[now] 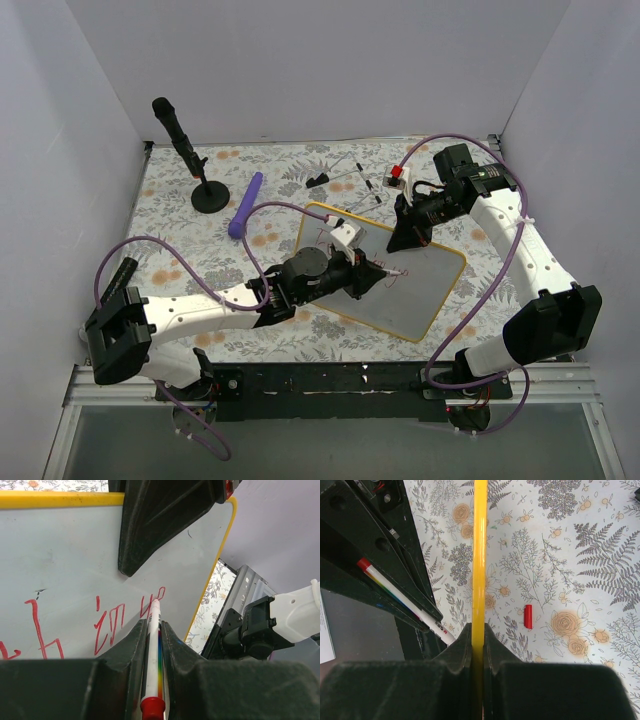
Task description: Write a sentence on the whiteboard
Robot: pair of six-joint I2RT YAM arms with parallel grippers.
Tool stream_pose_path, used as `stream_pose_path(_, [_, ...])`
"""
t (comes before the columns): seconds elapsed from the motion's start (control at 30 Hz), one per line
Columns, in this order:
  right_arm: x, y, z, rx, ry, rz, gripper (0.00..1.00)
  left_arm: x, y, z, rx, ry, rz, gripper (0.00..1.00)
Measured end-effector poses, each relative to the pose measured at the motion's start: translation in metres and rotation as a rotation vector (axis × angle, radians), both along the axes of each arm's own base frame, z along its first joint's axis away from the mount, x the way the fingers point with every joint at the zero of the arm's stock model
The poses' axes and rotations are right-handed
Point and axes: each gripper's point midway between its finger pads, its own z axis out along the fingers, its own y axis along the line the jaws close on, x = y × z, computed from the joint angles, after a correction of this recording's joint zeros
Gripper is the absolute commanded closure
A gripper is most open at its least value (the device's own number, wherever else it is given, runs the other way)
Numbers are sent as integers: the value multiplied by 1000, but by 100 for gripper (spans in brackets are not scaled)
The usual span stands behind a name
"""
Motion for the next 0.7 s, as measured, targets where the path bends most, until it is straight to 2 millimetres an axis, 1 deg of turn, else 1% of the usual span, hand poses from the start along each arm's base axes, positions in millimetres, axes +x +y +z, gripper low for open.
stream_pose_path(0.27, [0,0,0,0,0,0,99,1,2,3,-10,-8,-6,100])
stream_pose_path(0.47, [0,0,0,2,2,1,99,2,0,10,-37,-22,-18,100])
stream_pose_path(0.7, [0,0,0,2,2,1,99,-4,-1,10,-54,-25,-59,100])
